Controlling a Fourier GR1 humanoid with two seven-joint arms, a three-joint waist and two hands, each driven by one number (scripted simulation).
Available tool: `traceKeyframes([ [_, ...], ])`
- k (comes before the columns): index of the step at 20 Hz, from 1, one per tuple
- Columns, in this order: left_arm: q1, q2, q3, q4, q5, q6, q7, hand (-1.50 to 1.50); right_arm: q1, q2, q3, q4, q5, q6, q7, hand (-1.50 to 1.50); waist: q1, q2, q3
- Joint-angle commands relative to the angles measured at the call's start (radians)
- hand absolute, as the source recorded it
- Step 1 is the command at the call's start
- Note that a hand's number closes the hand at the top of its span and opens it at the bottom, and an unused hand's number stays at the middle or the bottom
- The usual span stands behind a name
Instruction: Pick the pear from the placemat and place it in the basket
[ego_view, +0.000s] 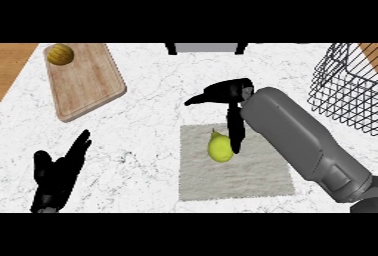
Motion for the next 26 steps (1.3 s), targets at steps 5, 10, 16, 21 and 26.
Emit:
traceKeyframes([
  [5,0.034,-0.039,-0.041,0.059,-0.025,0.012,0.075,0.0,0.038,0.012,0.032,0.007,0.079,0.017,-0.012,-1.5,0.001,0.011,-0.016],
  [10,0.01,-0.005,0.019,0.098,0.0,-0.009,0.064,0.0,0.047,0.001,0.046,0.016,0.126,0.024,-0.051,-1.5,0.002,0.012,-0.017],
  [16,0.024,-0.045,-0.013,0.13,-0.04,0.005,0.006,0.0,0.102,0.1,0.059,0.023,0.16,-0.018,-0.002,-1.5,-0.005,0.01,-0.017],
  [21,0.053,-0.053,-0.015,0.1,-0.035,-0.003,0.006,0.0,0.102,0.079,0.047,0.051,0.199,-0.036,-0.049,-1.5,0.001,0.01,-0.017],
  [26,0.034,-0.031,0.02,0.12,-0.013,-0.022,0.029,0.0,0.134,0.084,0.062,0.052,0.236,-0.055,-0.089,1.5,-0.001,0.012,-0.017],
])
